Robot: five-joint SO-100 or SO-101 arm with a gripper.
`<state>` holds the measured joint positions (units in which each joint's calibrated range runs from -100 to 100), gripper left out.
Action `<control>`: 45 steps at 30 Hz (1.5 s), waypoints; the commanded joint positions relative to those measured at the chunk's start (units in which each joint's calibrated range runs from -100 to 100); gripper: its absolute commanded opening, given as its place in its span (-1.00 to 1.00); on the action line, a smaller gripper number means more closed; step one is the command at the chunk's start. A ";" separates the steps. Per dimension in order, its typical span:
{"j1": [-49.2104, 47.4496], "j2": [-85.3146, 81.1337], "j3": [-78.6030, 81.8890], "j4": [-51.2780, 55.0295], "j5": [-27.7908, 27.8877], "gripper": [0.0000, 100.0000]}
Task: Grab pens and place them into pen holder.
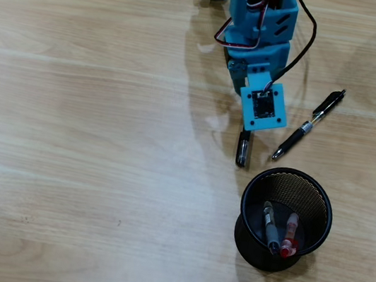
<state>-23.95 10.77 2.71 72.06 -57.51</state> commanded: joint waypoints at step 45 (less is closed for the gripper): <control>2.21 8.51 5.00 -8.74 -0.13 -0.95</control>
<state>-22.69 20.36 8.03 63.24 -57.61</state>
